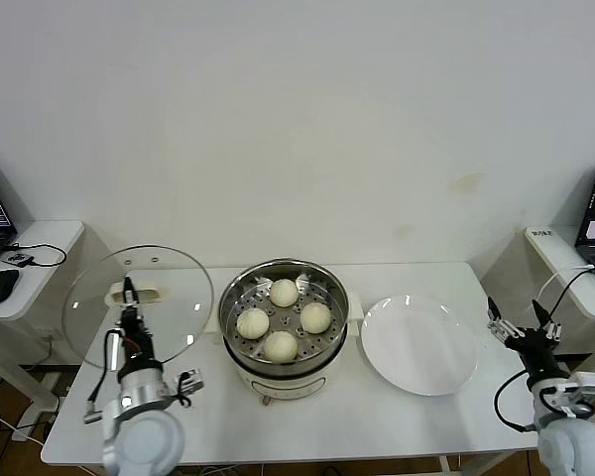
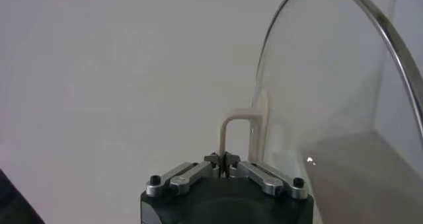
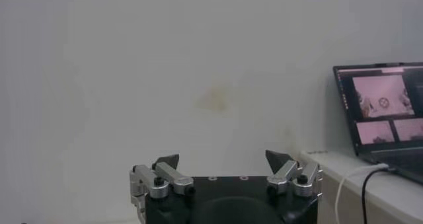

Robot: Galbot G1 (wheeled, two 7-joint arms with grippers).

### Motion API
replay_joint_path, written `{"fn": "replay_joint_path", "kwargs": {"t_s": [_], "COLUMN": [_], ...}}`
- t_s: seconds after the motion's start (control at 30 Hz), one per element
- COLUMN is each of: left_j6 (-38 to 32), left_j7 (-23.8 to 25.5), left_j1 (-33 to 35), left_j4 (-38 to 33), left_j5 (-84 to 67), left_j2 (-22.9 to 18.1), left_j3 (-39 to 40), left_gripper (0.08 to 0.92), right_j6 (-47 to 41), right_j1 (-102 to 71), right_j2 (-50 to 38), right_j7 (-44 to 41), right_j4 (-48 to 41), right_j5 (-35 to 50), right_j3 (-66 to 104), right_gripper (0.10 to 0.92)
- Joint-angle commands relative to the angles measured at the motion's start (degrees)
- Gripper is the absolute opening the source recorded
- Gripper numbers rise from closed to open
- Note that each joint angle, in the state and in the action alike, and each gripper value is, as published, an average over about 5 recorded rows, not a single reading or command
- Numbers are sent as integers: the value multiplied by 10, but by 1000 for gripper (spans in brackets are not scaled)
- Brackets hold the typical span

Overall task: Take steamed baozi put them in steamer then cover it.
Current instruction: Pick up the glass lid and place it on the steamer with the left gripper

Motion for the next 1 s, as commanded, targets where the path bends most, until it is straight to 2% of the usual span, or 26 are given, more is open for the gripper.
{"fn": "replay_joint_path", "kwargs": {"t_s": [0.03, 0.27, 1.0], "left_j6": [25, 33, 53], "left_j7": [53, 83, 130], "left_j1": [-25, -54, -102], "left_j4": [-17, 3, 65], "left_j5": [38, 39, 42], "left_j2": [-33, -46, -110], "left_j3": [118, 161, 265], "left_gripper": [122, 122, 122], "right_j6": [-10, -11, -9], "right_j1": [0, 0, 21], "right_j2": [11, 20, 26], "right_j7": [-2, -1, -5], "right_j4": [2, 1, -35], "right_j5": [-15, -23, -31], "right_j3": [0, 1, 2], "right_gripper": [823, 823, 823]}}
